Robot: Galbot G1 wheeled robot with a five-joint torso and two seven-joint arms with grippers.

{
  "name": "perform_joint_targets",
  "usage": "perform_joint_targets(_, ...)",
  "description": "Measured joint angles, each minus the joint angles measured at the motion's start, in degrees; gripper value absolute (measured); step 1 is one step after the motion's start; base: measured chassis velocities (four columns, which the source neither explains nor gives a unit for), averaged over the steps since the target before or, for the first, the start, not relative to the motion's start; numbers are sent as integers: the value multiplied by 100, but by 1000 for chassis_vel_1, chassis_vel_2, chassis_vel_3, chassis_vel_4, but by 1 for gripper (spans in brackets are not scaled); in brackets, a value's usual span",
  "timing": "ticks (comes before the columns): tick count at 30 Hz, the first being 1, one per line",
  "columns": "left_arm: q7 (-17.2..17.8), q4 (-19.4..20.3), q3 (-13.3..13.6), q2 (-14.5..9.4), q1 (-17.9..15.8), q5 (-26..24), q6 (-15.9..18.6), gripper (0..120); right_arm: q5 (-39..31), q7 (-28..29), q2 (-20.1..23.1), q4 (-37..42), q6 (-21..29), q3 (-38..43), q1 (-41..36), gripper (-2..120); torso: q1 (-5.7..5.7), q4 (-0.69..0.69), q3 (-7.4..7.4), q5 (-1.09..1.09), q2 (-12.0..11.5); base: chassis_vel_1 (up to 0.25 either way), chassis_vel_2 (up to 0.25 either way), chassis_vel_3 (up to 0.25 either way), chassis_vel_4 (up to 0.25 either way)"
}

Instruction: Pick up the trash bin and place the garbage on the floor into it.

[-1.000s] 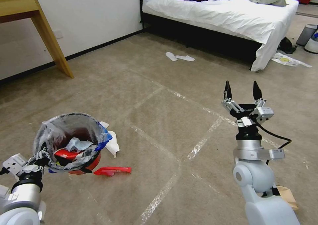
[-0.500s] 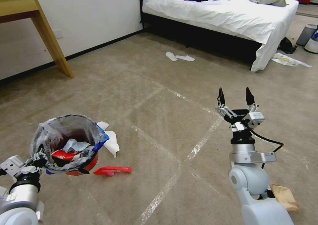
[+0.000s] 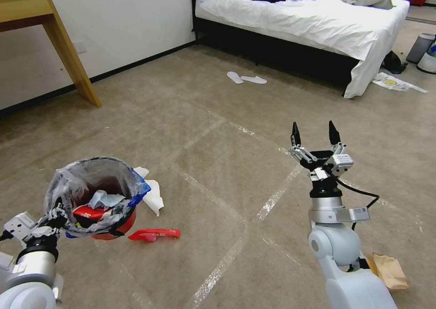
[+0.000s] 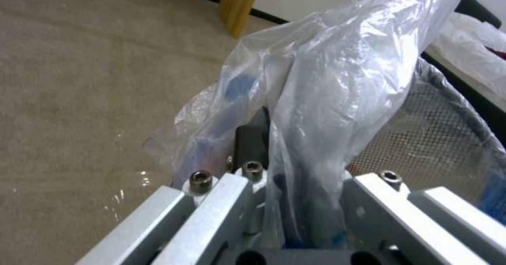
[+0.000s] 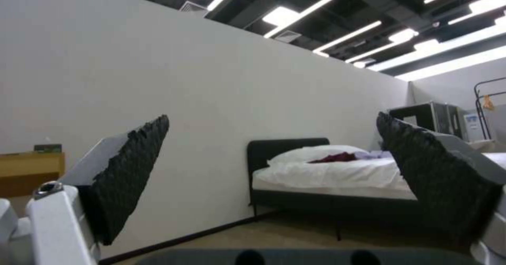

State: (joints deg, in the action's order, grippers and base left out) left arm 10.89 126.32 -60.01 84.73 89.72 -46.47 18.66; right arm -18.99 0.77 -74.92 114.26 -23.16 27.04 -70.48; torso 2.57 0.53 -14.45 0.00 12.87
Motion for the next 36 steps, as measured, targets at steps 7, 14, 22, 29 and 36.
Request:
perform_joint_targets(7,20,-6,-43,-11,-11,-30,9,3,9,-40,-29,-45,8,-30,30,100,0,0,0,0,0,0,0,0,0)
perform_joint_targets(14,80,-58,-158,-50,-14,-36,20,3,37,-85,-61,-90,-1,-64,42,100,0,0,0,0,0,0,0,0,0)
perform_joint_targets(22,104,-64,-214,-45,-14,-52,21,3,7,-91,-63,-102,-6,-78,89,100,0,0,0,0,0,0,0,0,0)
perform_joint_targets(29,106,-63,-225,-62,-11,-63,22,3,6,-121,-65,-118,-12,-50,48,100,0,0,0,0,0,0,0,0,0)
perform_joint_targets(36,123,-63,-259,-77,-18,-106,26,3,53,-144,-100,-163,-14,-60,49,100,0,0,0,0,0,0,0,0,0)
